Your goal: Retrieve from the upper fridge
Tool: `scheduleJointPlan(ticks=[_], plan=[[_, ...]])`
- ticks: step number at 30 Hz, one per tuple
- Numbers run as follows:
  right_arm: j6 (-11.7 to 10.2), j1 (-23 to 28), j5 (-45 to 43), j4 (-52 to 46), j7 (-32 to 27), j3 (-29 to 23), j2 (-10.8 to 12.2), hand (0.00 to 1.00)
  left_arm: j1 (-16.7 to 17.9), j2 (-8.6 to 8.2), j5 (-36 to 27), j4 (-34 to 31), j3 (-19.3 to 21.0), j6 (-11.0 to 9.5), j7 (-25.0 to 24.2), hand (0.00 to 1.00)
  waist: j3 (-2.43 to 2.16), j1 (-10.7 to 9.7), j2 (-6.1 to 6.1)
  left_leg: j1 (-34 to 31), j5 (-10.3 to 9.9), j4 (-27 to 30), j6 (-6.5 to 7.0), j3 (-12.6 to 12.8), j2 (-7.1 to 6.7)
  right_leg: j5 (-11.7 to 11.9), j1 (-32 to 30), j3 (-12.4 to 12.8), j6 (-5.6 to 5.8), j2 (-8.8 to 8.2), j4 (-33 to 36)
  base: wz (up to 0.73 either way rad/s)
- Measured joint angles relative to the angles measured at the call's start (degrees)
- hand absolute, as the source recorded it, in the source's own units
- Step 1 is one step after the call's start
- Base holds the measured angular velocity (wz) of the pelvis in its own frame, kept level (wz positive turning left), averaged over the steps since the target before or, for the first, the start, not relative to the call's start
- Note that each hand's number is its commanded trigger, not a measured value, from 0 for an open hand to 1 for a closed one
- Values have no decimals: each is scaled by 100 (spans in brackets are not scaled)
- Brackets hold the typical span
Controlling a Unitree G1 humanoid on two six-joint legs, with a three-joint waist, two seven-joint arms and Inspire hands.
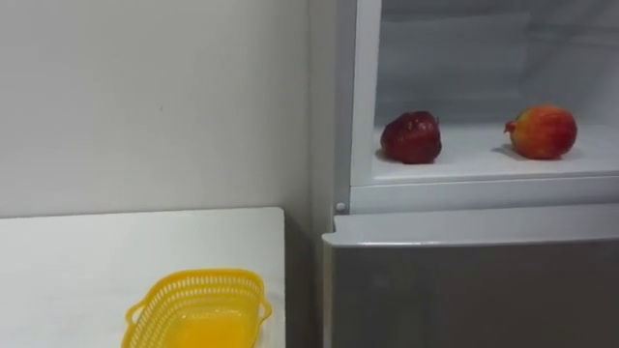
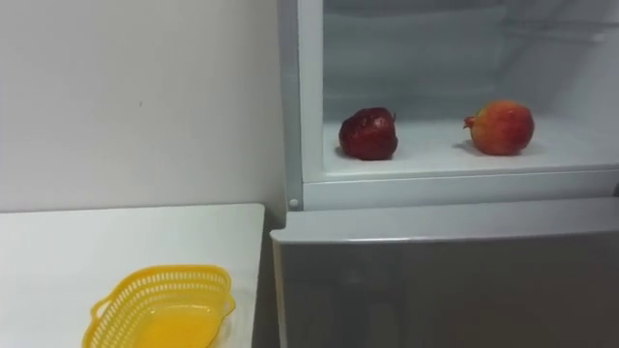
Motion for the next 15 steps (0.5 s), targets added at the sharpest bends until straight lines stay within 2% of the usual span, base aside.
scheduleJointPlan(ticks=[2, 7, 12, 15], plan=[[10, 32, 2, 2, -95, 0, 33, 0, 10, 17, 306, -9, -53, 99, -42, 0, 0, -88, -6, -5, 0, -4, 0, 0, -16, -8, -1, 8, 15, -4, -13, 0], [13, 99, 6, -40, -232, -5, 46, 0, 42, 28, 732, -32, -53, 204, -73, 0, -5, -105, -2, -11, 0, -6, 0, 18, -19, -10, -55, 92, 18, 5, 2, -9], [-38, 117, 17, -303, -624, -34, 46, 0, 57, 32, 828, -34, -53, 199, -99, 0, -8, -157, 4, -15, 0, -5, 0, 3, -19, -10, -75, 140, 18, 19, 9, -3], [-193, 142, 99, -862, -879, -198, 45, 0, 34, 33, 839, -40, -53, 139, -105, 0, -7, -179, 18, -11, 0, -4, 0, 27, -22, -10, -98, 167, 19, 6, 3, -6]])
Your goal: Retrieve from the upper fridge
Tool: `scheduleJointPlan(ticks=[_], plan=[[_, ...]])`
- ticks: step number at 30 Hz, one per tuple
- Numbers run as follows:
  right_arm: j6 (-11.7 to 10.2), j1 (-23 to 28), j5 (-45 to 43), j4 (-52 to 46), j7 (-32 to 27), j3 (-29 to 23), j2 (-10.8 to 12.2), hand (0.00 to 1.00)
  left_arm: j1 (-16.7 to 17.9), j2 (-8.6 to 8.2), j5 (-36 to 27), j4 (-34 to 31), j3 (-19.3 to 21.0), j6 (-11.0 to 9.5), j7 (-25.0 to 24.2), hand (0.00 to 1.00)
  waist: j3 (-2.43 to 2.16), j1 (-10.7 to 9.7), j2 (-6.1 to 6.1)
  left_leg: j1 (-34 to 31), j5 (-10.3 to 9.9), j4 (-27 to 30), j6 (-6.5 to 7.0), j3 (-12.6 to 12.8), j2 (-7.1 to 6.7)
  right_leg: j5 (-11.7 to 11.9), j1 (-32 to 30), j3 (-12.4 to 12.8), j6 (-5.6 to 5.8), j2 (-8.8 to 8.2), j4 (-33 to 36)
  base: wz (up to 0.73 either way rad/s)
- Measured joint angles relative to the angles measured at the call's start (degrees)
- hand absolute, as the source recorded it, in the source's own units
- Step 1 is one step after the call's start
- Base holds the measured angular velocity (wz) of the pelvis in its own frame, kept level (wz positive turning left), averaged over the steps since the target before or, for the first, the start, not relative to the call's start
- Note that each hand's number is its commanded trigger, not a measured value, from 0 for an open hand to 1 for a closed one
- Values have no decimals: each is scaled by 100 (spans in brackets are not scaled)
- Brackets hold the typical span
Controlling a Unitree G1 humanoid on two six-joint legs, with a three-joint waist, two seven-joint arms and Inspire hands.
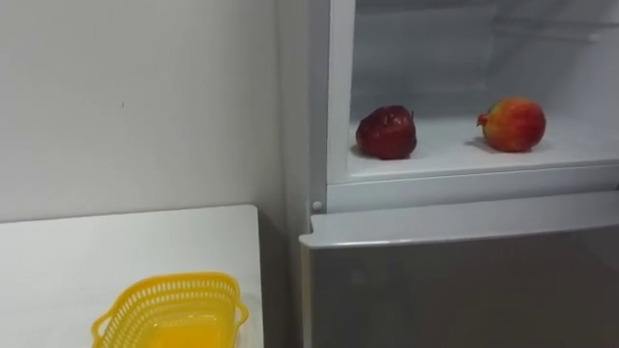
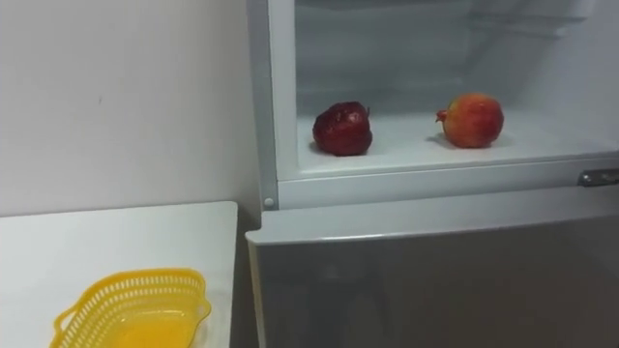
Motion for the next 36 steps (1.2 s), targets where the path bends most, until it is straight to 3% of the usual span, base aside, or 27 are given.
scheduleJointPlan(ticks=[4, 9, 12, 14, 17, 22, 25, 36], plan=[[-196, 285, 279, -1876, -323, -103, 33, 0, 83, -4, 46, -233, -4, -104, 1, 0, -3, 1, 33, -63, 0, 7, 0, 144, 20, 15, -109, 126, 6, 36, 19, -12], [-585, 643, 489, -4332, -552, -89, 170, 0, 196, 14, 46, -414, -16, -410, 78, 0, -7, -62, 59, -81, 0, 7, 0, 153, 23, 38, -142, 117, 8, 72, 5, -1], [-764, 742, 477, -5637, -648, -32, 252, 0, 266, -3, 38, -439, -12, -597, 124, 0, -14, -5, 64, -136, 0, 1, 0, 317, 51, 54, -258, 253, -10, 102, 22, -24], [-1055, 824, 465, -6467, -726, -34, 246, 0, 289, 9, 40, -417, -8, -700, 124, 0, -38, -25, 101, -195, 0, 0, 0, 355, 63, 87, -324, 282, -16, 114, 43, -14], [-1272, 839, 500, -7149, -885, 40, 233, 0, 280, 20, 33, -202, -46, -870, 154, 0, -48, 11, 118, -225, 0, -6, -1, 459, 84, 93, -389, 427, -24, 160, 114, -26], [-1514, 827, 562, -7907, -1125, 72, 230, 0, 258, 65, 11, 197, -267, -1065, 172, 0, -45, -39, 135, -219, 0, -2, -1, 449, 109, 113, -387, 421, -51, 187, 107, -7], [-1654, 726, 563, -8198, -1167, 95, 208, 0, 256, 70, -30, 301, -461, -1101, 168, 0, -48, -34, 150, -219, 0, -1, -1, 441, 112, 115, -381, 412, -54, 189, 107, 1], [-1861, 130, 934, -8654, -1261, 363, 101, 0, 87, 84, -29, 450, -778, -1111, -118, 0, -45, 49, 122, -285, 0, 12, -1, 445, 107, 136, -426, 409, -34, 187, 111, 5]])
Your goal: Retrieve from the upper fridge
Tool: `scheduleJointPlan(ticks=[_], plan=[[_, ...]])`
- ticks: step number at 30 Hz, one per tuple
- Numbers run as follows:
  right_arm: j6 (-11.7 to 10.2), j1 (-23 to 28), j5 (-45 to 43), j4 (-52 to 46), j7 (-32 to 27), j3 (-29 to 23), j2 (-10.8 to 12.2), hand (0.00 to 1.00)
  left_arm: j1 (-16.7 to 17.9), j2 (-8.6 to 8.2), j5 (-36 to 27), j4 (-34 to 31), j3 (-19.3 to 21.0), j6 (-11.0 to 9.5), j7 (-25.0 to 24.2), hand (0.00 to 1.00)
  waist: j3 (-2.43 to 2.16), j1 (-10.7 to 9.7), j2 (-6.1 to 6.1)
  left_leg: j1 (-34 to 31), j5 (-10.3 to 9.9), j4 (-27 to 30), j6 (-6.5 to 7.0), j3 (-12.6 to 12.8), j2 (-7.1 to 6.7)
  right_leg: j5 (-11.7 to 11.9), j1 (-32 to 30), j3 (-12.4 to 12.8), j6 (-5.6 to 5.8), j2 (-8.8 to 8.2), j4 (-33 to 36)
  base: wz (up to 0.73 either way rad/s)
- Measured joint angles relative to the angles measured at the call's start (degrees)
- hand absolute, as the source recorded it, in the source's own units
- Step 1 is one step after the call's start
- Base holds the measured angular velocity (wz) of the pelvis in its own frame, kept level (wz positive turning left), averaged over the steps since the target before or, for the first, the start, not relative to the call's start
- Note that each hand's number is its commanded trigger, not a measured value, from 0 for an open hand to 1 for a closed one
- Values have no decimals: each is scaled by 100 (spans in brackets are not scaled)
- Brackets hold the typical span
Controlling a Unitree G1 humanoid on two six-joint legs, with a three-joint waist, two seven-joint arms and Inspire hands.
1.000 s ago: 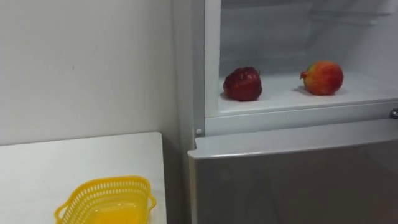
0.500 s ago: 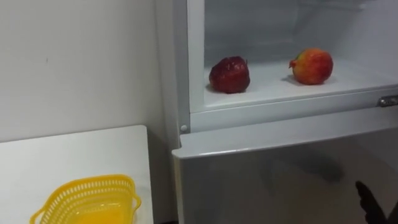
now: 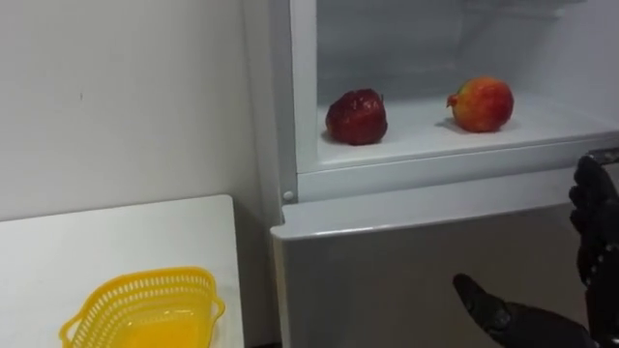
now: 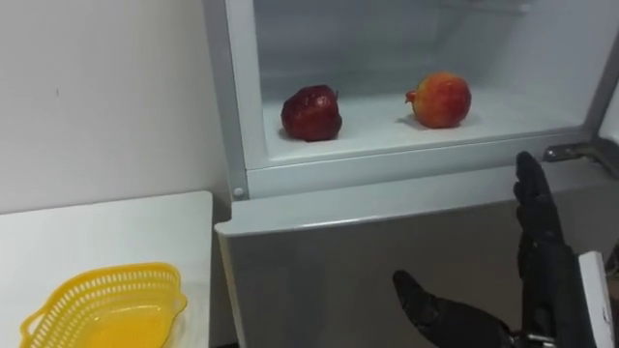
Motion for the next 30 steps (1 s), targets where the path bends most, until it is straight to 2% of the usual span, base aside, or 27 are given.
scheduleJointPlan(ticks=[7, 11, 17, 23, 25, 28, 30], plan=[[-29, -204, -308, 4, -317, 60, -28, 0, -79, 56, 68, -62, 4, 6, -82, 0, 12, 153, -60, -5, 0, 2, 0, -72, 1, 11, 27, -142, -1, -12, 7, 6], [-64, -477, -288, 37, -541, 64, -256, 0, -138, 97, 80, -64, 2, 5, -108, 0, 47, 280, -141, -8, 0, 1, 0, -107, 2, 14, 46, -180, -6, -15, -8, 3], [-96, -917, -286, 94, -735, 63, -329, 0, -119, 180, 117, -64, 10, 11, -130, 0, 38, 334, -254, 1, 0, -4, 0, -229, -1, 24, 164, -314, -8, -28, -119, 12], [-149, -1333, -210, 399, -876, 55, -430, 0, -129, 184, 117, -67, 24, 45, -133, 0, 45, 412, -282, 10, 0, 0, 0, -549, -6, 24, 259, -543, -8, -47, -127, 19], [-136, -1507, -187, 557, -952, 43, -523, 0, -145, 183, 129, -68, 41, 71, -167, 0, 73, 406, -283, 2, 1, 3, 0, -632, -19, 23, 282, -645, -8, -68, -133, 23], [-129, -1762, -276, 793, -1000, 31, -647, 0, -116, 141, 350, -151, 245, 169, -249, 0, 87, 520, -290, -48, 2, 33, -2, -656, -34, 20, 270, -724, -6, -92, -134, 10], [-107, -1856, -280, 909, -999, -16, -711, 0, -129, 141, 481, -199, 346, 206, -275, 0, 65, 574, -336, -118, 2, 98, -2, -698, -52, 15, 265, -753, -9, -105, -175, 14]])
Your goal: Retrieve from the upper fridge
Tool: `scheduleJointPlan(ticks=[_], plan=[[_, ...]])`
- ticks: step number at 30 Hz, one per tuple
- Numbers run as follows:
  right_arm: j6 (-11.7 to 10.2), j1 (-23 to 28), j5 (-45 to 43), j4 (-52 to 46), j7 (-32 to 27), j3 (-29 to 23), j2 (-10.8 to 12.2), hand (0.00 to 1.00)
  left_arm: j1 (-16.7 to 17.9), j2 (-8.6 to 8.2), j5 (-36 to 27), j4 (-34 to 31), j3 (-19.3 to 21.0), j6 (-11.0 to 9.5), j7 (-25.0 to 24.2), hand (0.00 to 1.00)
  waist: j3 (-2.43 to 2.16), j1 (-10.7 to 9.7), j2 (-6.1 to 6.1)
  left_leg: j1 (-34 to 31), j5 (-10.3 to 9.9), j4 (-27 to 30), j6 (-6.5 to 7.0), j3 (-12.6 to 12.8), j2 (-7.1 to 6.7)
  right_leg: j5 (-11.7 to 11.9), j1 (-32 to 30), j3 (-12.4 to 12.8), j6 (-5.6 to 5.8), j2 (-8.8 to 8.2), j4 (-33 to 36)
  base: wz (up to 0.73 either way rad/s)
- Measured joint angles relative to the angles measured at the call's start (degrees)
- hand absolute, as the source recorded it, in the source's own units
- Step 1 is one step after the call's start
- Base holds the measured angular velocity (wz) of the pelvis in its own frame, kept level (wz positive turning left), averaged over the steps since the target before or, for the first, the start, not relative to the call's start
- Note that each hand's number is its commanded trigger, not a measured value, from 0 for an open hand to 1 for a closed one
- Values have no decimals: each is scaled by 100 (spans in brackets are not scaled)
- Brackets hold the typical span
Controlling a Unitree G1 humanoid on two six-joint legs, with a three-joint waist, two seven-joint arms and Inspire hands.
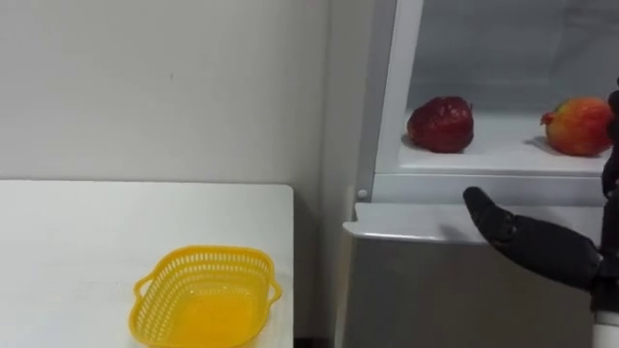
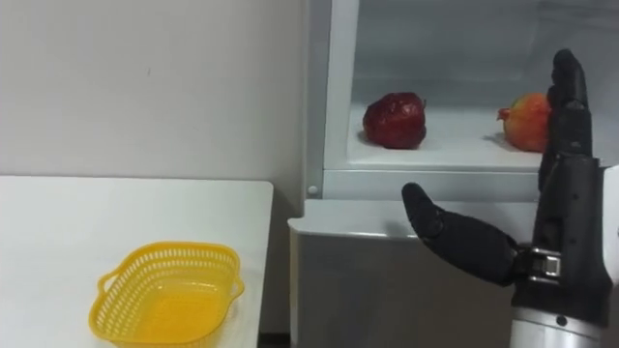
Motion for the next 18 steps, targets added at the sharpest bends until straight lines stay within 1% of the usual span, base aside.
scheduleJointPlan(ticks=[2, 4, 5, 7, 8, 9, 10, 13, 17, 18], plan=[[33, -161, 54, 101, 13, 0, -60, 0, -20, 1, 36, -7, 85, 14, -8, 0, -8, 60, -46, 4, 1, 33, 1, -76, -14, 0, 1, -43, 0, -7, -16, 16], [34, -263, 203, 116, 10, -9, -117, 0, -17, 0, 39, -11, 155, 27, -43, 0, -25, 165, -83, 4, 0, 52, 1, -87, -14, 0, 2, -59, 0, -9, -25, 5], [31, -340, 293, 131, 20, -3, -164, 0, -20, 0, 37, -13, 227, 31, -82, 0, -24, 193, -108, 3, 0, 65, 1, -109, -15, 0, 18, -85, 0, -12, -28, 7], [4, -450, 450, 204, 34, -3, -181, 0, -23, 2, 37, -20, 304, 41, -93, 0, -20, 252, -139, 9, 0, 78, 1, -119, -13, 1, 39, -96, -2, -11, -31, 3], [-37, -565, 551, 396, 41, -1, -181, 0, -24, 1, 35, -18, 319, 56, -89, 0, -8, 293, -125, 21, 0, 78, 1, -126, -13, 2, 63, -98, -2, -11, -29, 0], [-34, -630, 596, 499, 43, -1, -181, 0, -25, 0, 35, -19, 319, 72, -88, 0, -14, 302, -139, 24, 0, 78, 1, -136, -13, 2, 71, -101, -2, -11, -24, 4], [-23, -757, 688, 720, 42, -2, -185, 0, 3, -1, 36, -23, 318, 106, -86, 0, 2, 307, -138, 20, 0, 78, 1, -170, -13, 4, 98, -123, -2, -13, -18, 9], [99, -906, 739, 1085, 48, -1, -186, 0, 3, -1, 40, -79, 310, 190, -90, 0, 12, 313, -161, 17, 1, 78, 1, -236, -25, 4, 111, -181, -2, -27, -13, 9], [244, -1029, 740, 1471, 64, 44, -186, 0, 1, 0, 41, -82, 308, 391, -116, 0, 32, 332, -131, 5, 1, 93, 2, -266, -43, 6, 124, -246, 1, -54, -11, 5], [273, -1029, 739, 1488, 64, 44, -185, 0, 12, 0, 41, -81, 310, 406, -116, 0, 36, 332, -126, 2, 1, 94, 2, -271, -45, 6, 122, -254, 1, -58, -10, 0]])
